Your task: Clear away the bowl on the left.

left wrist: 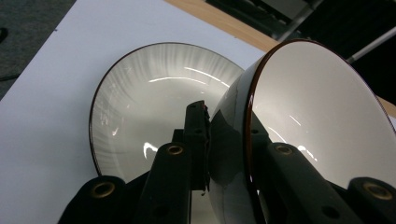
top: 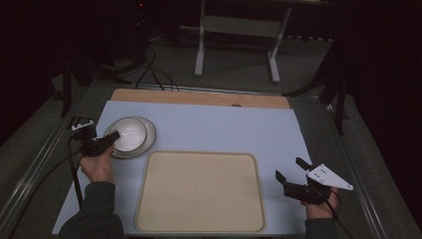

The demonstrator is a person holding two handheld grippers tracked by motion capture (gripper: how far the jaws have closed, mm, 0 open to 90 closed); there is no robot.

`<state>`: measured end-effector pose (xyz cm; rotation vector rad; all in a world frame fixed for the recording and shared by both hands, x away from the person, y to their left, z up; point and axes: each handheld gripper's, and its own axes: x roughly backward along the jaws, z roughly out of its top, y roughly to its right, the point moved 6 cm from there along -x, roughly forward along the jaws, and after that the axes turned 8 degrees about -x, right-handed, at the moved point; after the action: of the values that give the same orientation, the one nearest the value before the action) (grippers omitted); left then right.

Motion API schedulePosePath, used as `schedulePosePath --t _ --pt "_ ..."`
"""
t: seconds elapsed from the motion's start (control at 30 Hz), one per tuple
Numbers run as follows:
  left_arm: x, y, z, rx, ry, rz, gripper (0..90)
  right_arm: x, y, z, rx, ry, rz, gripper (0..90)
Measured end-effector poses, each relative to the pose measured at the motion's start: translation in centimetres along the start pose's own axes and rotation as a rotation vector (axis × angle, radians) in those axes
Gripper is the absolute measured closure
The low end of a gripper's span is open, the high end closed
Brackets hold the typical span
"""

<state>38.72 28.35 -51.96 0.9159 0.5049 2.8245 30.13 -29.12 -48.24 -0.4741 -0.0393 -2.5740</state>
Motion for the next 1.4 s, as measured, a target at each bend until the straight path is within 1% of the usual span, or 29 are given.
schedulePosePath --t 0.03,0.07,0.17,0.27,0.4,0.47,0.53,0.67,0.7,0.8,0.83,0.87,1.0,1.2,1.3,1.4 --pt "0.0 0.0 0.0 0.0 0.0 0.0 79.2 0.0 0.0 0.0 0.0 0.0 0.0 13.7" --pt "0.4 0.1 -0.1 -0.002 0.01 -0.021 79.2 0.0 0.0 0.0 0.0 0.0 -0.003 13.7" --pt "0.8 0.3 -0.3 -0.004 0.017 -0.036 79.1 0.2 0.3 0.1 -0.014 0.006 -0.012 13.8" --pt "1.2 0.5 -0.4 -0.006 0.02 -0.05 78.8 0.2 0.3 0.1 -0.013 0.006 -0.011 13.8" --pt "1.5 1.0 -0.7 -0.035 0.023 -0.065 78.8 0.2 0.3 0.1 -0.013 0.006 -0.009 13.8" --pt "1.5 1.0 -0.7 -0.035 0.023 -0.065 78.8 0.2 0.3 0.1 -0.013 0.007 -0.01 13.8" --pt "1.7 1.1 -0.9 -0.049 0.016 -0.074 78.7 0.3 0.3 0.1 -0.014 0.01 -0.011 13.8" --pt "1.8 1.3 -1.0 -0.053 0.018 -0.078 78.7 0.4 0.3 0.1 -0.015 0.014 -0.012 13.8" --pt "1.9 1.8 -1.2 -0.07 0.017 -0.088 78.7 0.5 0.4 0.2 -0.017 0.015 -0.012 13.8" --pt "2.2 2.3 -1.3 -0.085 0.017 -0.108 78.6 0.5 0.4 0.2 -0.017 0.016 -0.012 13.8" --pt "2.3 2.5 -1.3 -0.085 0.019 -0.117 78.6 0.5 0.4 0.2 -0.016 0.016 -0.012 13.8" --pt "2.3 2.5 -1.3 -0.085 0.019 -0.117 78.6 0.5 0.4 0.2 -0.016 0.016 -0.012 13.8" --pt "3.0 3.2 -1.3 -0.083 0.035 -0.155 78.6 0.5 0.3 0.2 -0.008 0.015 -0.012 13.8" --pt "3.5 3.5 -1.3 -0.083 0.043 -0.174 78.4 0.6 0.3 0.2 -0.012 0.018 -0.012 13.8" --pt "3.7 3.7 -1.2 -0.074 0.048 -0.188 78.5 0.6 0.3 0.2 -0.012 0.018 -0.012 13.8" --pt "3.9 4.0 -1.1 -0.078 0.051 -0.196 78.4 0.6 0.3 0.2 -0.009 0.018 -0.011 13.8"
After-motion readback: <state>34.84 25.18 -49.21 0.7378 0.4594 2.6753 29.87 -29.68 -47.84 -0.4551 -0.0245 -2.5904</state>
